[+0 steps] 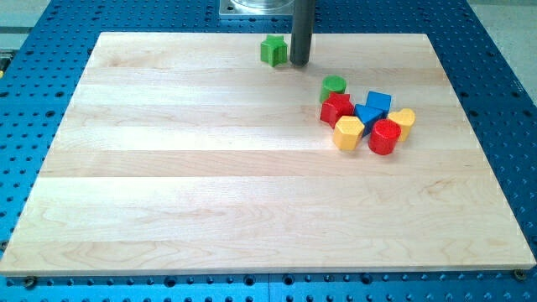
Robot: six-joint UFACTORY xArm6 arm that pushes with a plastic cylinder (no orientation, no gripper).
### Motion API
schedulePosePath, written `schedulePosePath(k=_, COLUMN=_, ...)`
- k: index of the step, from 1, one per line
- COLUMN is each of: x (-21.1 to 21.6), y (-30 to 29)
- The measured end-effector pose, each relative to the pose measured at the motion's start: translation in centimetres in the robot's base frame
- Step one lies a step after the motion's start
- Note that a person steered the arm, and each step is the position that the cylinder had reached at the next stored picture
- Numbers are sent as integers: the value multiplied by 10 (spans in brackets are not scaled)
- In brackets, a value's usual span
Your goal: Place your arm at the right side of the yellow heart
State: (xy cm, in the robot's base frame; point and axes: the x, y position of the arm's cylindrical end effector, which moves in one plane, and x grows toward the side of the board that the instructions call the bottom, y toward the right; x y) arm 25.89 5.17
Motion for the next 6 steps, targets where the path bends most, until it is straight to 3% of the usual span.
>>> schedulePosePath(k=2, x=-1, y=9)
schedulePosePath(k=3, x=4, y=110)
schedulePosePath(k=5, x=104, y=269)
schedulePosePath(k=6, x=159, y=258)
